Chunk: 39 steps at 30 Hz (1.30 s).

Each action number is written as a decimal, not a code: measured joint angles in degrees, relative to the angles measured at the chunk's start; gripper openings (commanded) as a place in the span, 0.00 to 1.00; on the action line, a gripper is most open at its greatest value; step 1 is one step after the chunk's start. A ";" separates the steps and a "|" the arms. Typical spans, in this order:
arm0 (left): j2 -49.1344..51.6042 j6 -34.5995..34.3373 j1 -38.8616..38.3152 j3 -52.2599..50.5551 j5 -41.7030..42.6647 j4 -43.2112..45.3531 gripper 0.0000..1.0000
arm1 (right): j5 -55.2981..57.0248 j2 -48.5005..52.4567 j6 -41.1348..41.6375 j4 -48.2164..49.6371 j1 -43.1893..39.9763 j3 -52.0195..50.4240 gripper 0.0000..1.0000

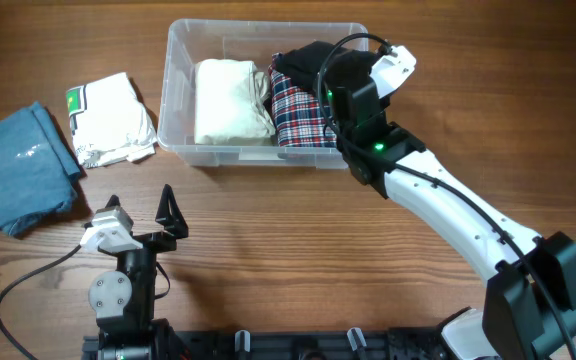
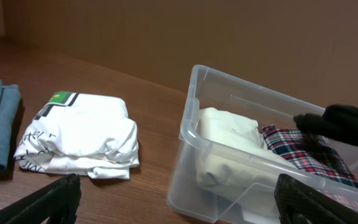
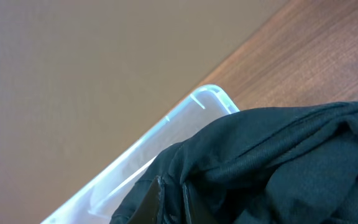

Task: Pack container
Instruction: 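Carry the black garment over the box and lower it onto the plaid shirt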

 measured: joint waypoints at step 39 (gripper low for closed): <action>0.00 0.02 0.00 0.00 0.00 0.00 1.00 | -3.58 7.41 17.86 8.72 2.34 0.02 0.88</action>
